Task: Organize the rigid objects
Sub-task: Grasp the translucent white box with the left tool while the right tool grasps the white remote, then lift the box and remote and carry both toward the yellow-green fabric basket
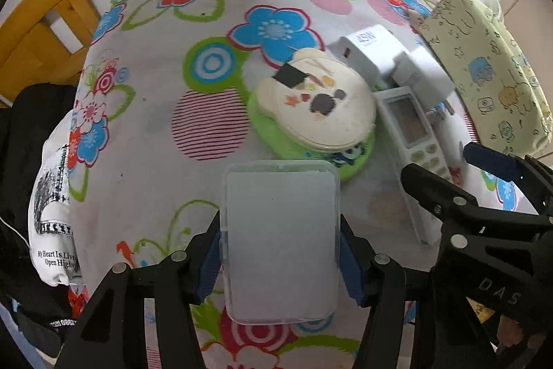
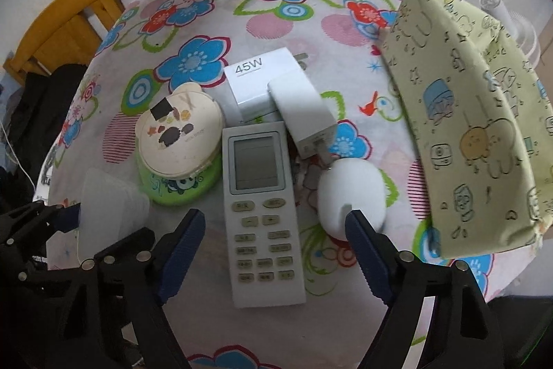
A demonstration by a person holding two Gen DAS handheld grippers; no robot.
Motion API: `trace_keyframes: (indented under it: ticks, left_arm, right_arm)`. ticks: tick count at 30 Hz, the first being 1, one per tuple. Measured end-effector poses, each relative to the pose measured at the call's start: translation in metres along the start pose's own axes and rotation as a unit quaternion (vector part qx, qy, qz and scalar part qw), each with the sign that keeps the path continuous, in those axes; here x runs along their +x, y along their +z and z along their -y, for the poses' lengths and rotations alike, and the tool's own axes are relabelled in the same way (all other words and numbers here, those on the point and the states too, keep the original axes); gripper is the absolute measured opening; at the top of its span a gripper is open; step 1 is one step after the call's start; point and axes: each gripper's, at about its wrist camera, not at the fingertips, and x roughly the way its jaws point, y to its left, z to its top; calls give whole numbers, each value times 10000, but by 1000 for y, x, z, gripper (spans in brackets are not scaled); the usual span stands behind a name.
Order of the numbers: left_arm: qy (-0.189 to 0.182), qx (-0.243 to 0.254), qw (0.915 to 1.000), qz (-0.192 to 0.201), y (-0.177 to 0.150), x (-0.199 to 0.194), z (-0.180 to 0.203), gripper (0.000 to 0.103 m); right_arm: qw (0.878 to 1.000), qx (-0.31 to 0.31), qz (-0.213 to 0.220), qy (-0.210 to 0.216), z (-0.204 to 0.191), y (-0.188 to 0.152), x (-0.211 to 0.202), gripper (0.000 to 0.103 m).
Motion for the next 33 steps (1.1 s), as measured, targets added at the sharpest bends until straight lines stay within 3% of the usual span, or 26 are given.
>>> trace_keyframes:
  ticks: [3, 7, 10, 13, 17, 25, 33]
  left_arm:
    - [-23, -17, 10000, -24, -3, -1, -4, 61]
    - [-29, -13, 10000, -62, -2, 0, -6, 60]
    - [21, 13, 10000, -66, 2, 2, -8, 60]
    - [-81, -104, 9999, -66, 5, 1, -14, 60]
    - [-59, -192, 9998, -23, 12, 3, -16, 60]
    - [-127, -171, 9997, -86, 22, 4, -11, 60]
    - [-70, -25, 9999, 140, 29, -19, -1, 60]
  right_arm:
    - [9999, -127, 60, -99, -4, 2, 1, 82]
    - [9994, -310, 48, -133, -11, 5, 2, 62]
    - [9998, -143, -119, 51, -9, 5, 7, 62]
    - [9992, -149, -362, 39, -6, 8, 20, 54]
    - [9989, -373, -255, -91, -14, 11, 23, 49]
    - [9978, -551, -213, -312, -20, 14, 18, 47]
    - [9990, -328, -235, -168, -10, 18, -4, 47]
